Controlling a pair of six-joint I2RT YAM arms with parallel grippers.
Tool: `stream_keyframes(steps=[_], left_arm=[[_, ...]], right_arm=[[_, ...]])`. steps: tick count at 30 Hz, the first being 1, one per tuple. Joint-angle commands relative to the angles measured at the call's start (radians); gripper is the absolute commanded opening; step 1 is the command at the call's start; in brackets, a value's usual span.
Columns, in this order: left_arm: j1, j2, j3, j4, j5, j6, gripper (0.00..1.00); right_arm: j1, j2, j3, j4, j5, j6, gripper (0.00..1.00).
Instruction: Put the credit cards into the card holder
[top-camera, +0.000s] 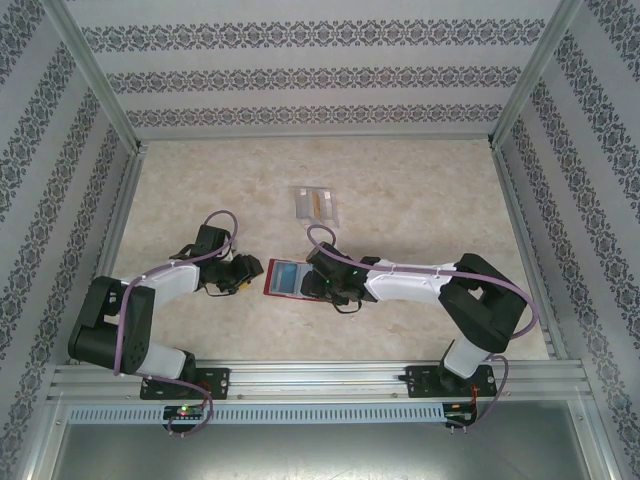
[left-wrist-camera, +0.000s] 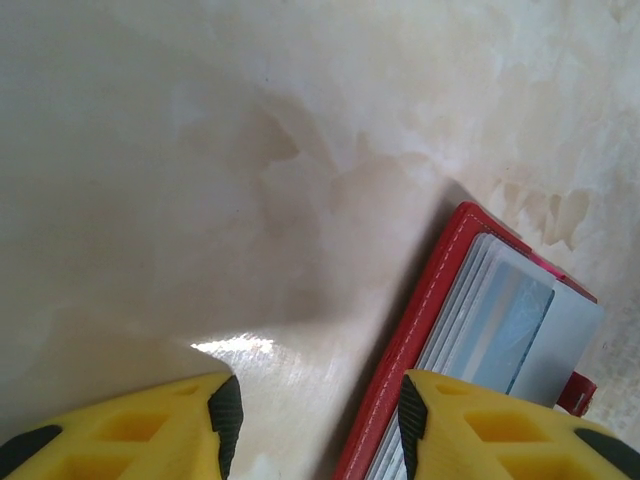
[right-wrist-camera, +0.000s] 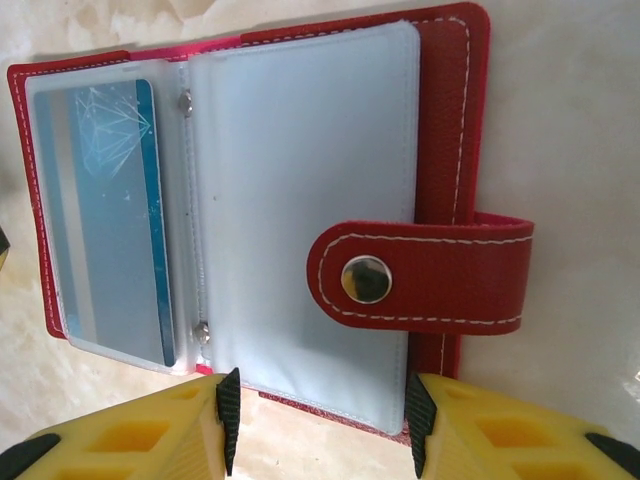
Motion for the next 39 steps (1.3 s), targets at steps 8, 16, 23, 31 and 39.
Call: stream_keyframes(steps=[8,16,23,31,39], left_arm=[[-0.024,0.059,0.01,0.033,0.0,0.023,0.48],[-0.025,0.064,0.006,0.039,0.001,0.019,0.48],[-0.025,0.064,0.009,0.032,-0.003,0.024,0.48],[-0.026,0.067,0.008,0.034,0.0,0.023,0.48],[-0.027,0.078,0.011,0.047,0.005,0.019,0.48]], right_arm=[[0.015,-0.032,0.017,-0.016,0.047,-0.015,0.49],[0.017,0.012,0.035,0.009,0.029,-0.015,0.49],[0.014,0.048,0.039,0.014,0.018,-0.009,0.49],[0.017,0.028,0.04,-0.011,0.041,-0.013,0.49],[0.016,0.028,0.018,-0.007,0.04,0.014,0.49]])
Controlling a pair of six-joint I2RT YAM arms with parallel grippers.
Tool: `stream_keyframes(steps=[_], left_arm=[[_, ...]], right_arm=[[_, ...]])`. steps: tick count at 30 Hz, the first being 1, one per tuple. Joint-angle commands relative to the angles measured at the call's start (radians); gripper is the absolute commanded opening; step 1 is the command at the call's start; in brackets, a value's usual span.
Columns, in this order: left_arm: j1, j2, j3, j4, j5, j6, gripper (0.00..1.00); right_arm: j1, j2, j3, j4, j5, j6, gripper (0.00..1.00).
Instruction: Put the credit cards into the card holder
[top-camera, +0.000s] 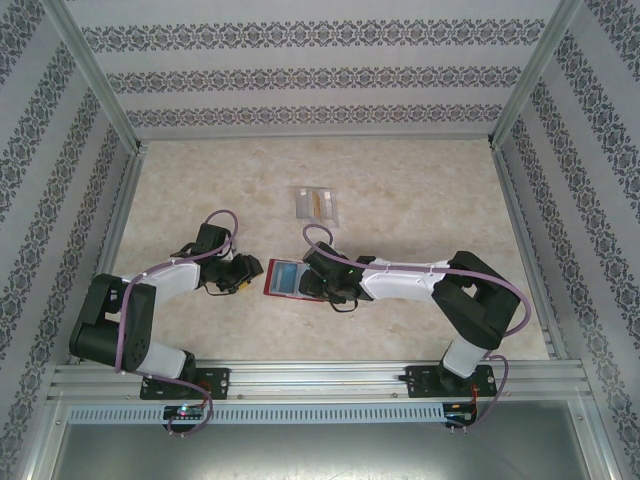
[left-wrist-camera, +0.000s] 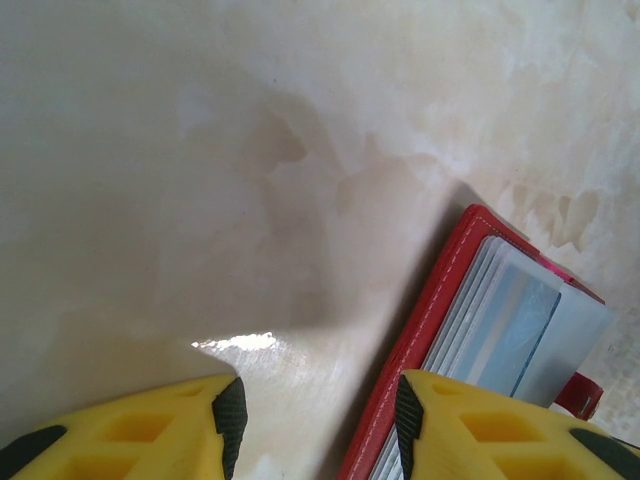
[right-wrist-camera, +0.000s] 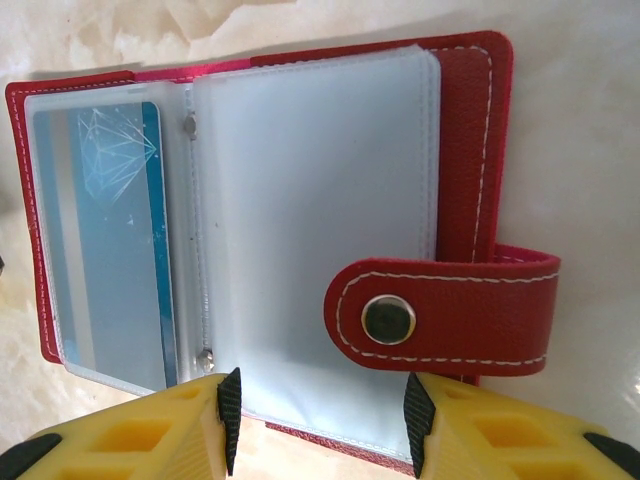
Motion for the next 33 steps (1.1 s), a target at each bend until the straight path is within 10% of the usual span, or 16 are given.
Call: stream_keyframes(steps=[1,33], left_arm=[[-0.029,0.066,-0.003,0.068,0.007,0.015,0.48],[-0.033,0.074,-0.006,0.094,0.032,-0.017,0.46]], right_arm=[[0.008,-0.002,-0.006,-0.01,0.005,0.016,0.49],[-0.028,0.179,0.171,0.399,-0.295,-0.196,0.48]])
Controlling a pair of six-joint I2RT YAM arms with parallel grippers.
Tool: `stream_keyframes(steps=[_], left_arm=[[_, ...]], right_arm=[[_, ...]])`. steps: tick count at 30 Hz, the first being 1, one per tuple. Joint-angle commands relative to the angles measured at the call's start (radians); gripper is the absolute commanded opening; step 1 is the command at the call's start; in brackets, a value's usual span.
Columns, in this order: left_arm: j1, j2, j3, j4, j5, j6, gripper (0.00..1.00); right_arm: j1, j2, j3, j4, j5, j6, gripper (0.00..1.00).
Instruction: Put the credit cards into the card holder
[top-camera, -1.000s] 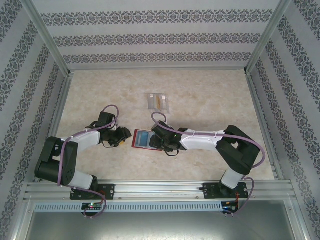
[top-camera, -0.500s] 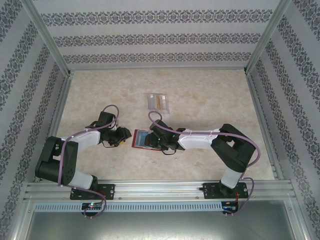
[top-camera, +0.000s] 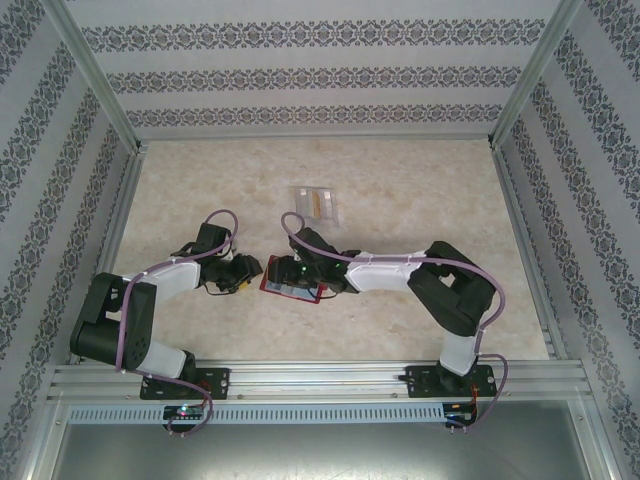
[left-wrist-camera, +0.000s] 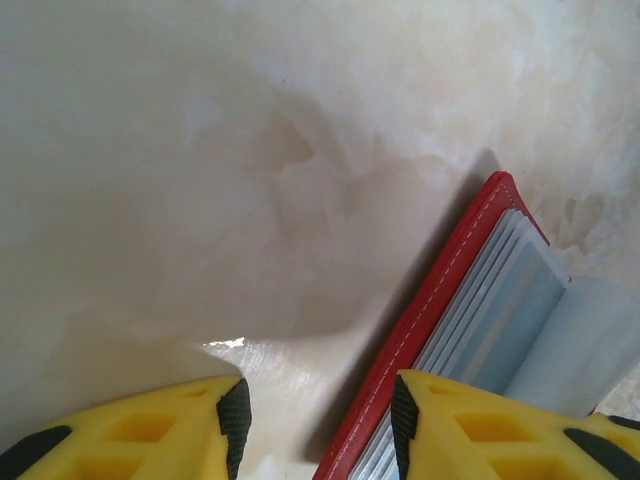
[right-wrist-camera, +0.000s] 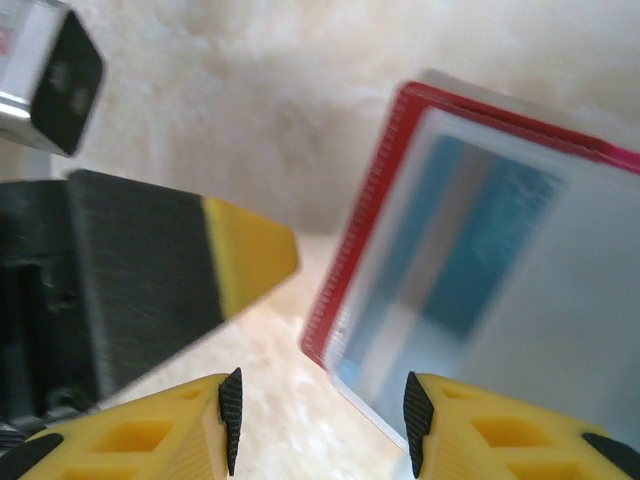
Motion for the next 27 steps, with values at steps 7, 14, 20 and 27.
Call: stream_keyframes(steps=[7,14,20,27], left_arm=[[-0.014,0.046,0.019,0.077,0.032,-0.022,0.48],[0.008,0.026,0.054,0.037,0.039,-0.004,0.51],[0.003,0.024,0.069,0.017,0.026,0.019,0.51],[-0.003,0.059,0.073,0.018,0.014,0.032,0.51]], right_arm=[[-0.016,0.073,0.147,0.077,-0.111,-0.099,0.48],[-0.062,0.024,0.145,0.064,-0.148,-0.107,0.47],[-0.077,-0.191,-0.041,-0.179,0.041,-0.026,0.49],[-0.01,-0.376,-0.285,-0.175,0.178,0.197,0.53]])
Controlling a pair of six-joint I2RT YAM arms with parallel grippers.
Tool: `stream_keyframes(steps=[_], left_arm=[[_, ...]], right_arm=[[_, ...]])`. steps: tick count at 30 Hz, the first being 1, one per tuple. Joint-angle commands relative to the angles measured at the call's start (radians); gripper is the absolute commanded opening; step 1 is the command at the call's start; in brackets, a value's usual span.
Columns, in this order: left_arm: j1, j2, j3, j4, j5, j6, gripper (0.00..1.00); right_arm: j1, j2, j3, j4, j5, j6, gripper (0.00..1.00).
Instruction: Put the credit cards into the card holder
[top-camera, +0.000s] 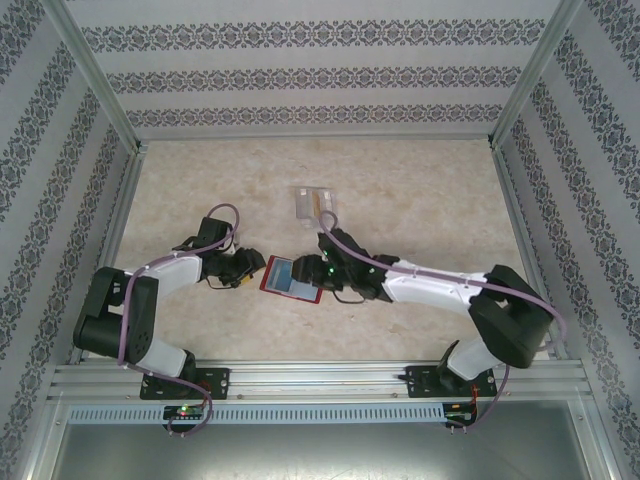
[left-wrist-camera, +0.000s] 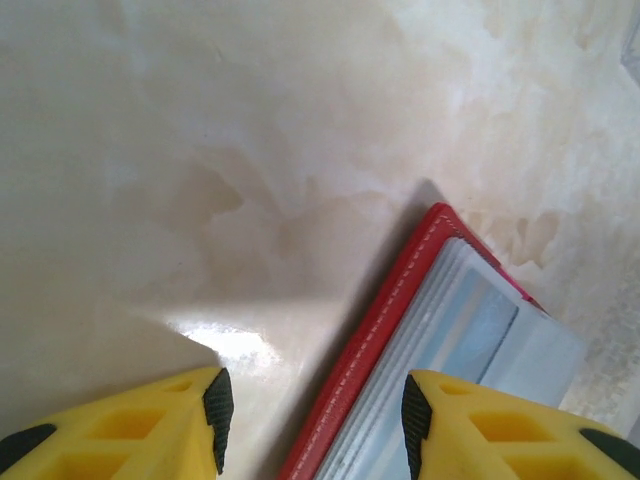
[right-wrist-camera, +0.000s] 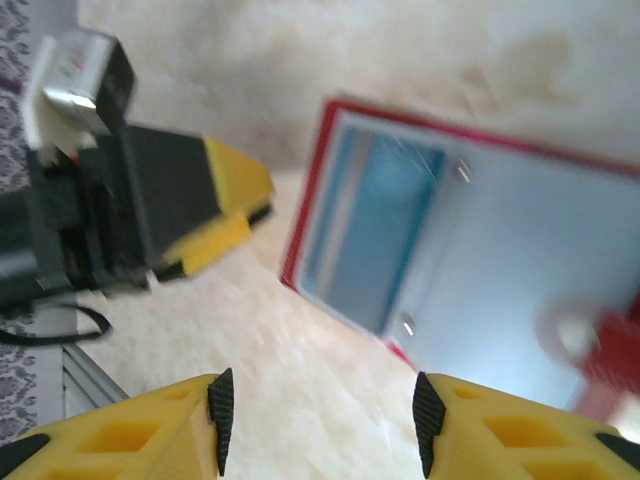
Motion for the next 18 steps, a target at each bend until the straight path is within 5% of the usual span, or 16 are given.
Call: stream_keyframes(steps=[1,18], left_arm=[[-0.009,0.026,0.02,0.023,-0.008,0.025,0.51],[-0.012,0.012,0.003,0.009,-0.028,0.033,0.52]], right_arm=[[0.006,-0.018,-0.067,-0.022,0.089,0.123,0.54],[-0.013,0.125,-0.015,0.055,-0.001,0.113,0.55]])
